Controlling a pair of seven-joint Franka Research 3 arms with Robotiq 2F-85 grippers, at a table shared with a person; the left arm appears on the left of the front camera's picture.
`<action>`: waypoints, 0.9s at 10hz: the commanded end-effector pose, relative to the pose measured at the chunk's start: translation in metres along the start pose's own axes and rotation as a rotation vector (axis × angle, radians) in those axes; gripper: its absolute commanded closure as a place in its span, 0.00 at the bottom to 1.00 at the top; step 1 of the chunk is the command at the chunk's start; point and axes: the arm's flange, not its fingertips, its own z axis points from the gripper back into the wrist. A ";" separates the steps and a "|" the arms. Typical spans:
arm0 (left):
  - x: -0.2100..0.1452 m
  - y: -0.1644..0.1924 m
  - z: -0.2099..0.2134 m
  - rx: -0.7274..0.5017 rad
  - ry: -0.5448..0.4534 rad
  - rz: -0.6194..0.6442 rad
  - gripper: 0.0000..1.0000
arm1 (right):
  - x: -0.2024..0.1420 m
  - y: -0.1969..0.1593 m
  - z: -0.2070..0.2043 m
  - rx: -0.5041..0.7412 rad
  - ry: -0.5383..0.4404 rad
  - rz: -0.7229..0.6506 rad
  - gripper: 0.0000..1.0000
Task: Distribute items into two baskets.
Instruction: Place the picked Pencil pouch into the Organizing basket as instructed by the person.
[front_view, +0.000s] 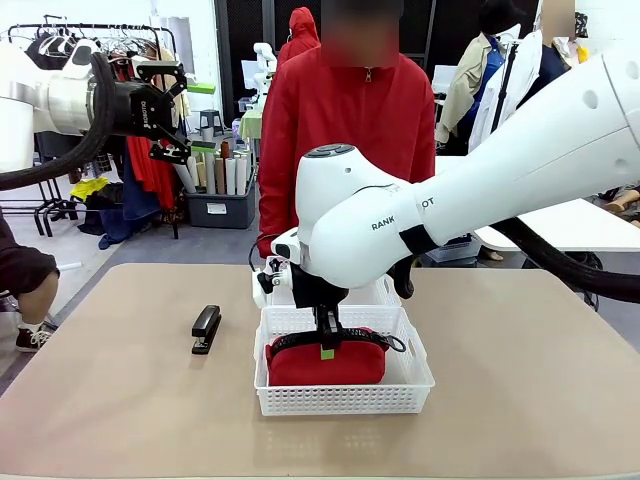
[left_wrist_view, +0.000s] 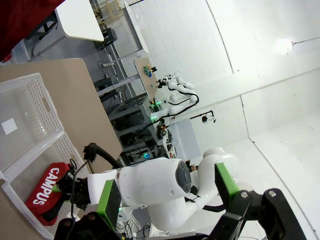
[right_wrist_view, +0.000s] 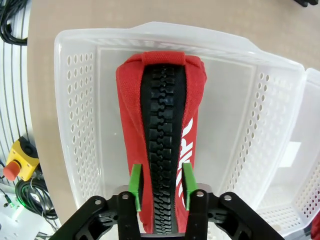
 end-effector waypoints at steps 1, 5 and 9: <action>0.000 -0.003 0.001 -0.003 0.001 -0.005 0.00 | 0.002 0.001 0.005 -0.010 0.019 -0.019 0.00; 0.000 -0.003 0.001 -0.003 0.001 -0.005 0.00 | -0.009 -0.003 0.020 -0.005 -0.002 -0.052 0.00; 0.000 -0.003 0.001 -0.003 0.001 -0.005 0.00 | -0.021 -0.005 0.030 0.024 -0.043 -0.095 0.00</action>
